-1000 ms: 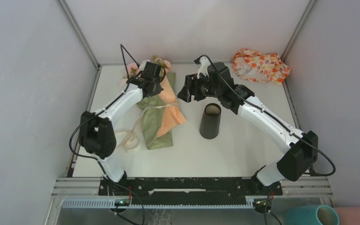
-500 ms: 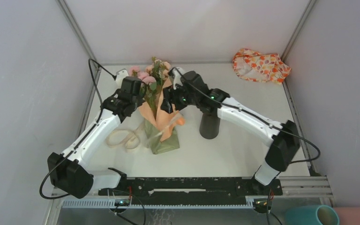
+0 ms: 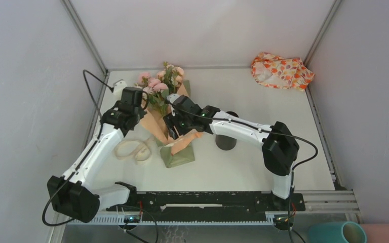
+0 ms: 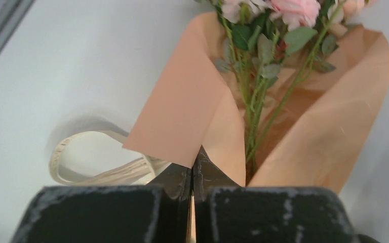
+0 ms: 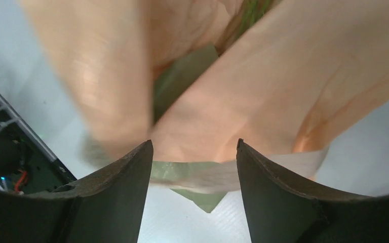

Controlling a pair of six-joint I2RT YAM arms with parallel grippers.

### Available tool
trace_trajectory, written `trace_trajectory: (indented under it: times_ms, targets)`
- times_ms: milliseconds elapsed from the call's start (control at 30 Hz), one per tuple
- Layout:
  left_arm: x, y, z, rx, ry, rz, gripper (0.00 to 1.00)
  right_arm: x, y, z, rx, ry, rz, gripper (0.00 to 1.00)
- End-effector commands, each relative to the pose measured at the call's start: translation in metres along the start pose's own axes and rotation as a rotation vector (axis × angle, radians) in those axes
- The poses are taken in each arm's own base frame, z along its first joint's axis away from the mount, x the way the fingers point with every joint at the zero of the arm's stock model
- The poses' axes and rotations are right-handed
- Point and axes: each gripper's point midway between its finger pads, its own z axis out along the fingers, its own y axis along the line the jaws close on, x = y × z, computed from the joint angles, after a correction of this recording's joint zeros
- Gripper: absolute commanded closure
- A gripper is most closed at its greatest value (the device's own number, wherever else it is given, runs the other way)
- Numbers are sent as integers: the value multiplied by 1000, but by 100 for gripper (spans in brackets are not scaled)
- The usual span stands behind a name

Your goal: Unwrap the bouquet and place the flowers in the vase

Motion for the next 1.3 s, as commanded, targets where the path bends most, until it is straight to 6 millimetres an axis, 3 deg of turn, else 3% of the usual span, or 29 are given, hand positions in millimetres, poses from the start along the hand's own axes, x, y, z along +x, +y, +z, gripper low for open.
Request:
trace_trajectory:
  times_ms: [0,233,367,500,633,833,967,1100,1267]
  targets:
    - [-22,29,-17,-40,-78,-72,100,12,-8,-3,33,2,-2,30]
    - [-25,47,-15,-71,-78,-111,100,58,-25,0,98,105,-1,37]
    - [-27,49,-12,-84,-76,-117,100,85,-37,-14,182,146,-23,39]
    - [-32,54,-7,-101,-81,-135,100,100,-44,-30,240,163,-44,39]
    - [-32,60,-3,-114,-69,-160,97,86,-42,-40,246,108,-35,37]
    - [-27,52,-9,-39,-40,-197,58,39,-36,-48,134,0,78,32]
    - [-35,32,-29,102,-43,-221,42,25,-27,-43,-20,29,188,32]
    - [-49,13,-54,262,-85,-233,41,23,-23,-36,-57,31,201,31]
    - [-46,5,-64,338,-89,-260,54,-3,-44,-22,16,16,239,31]
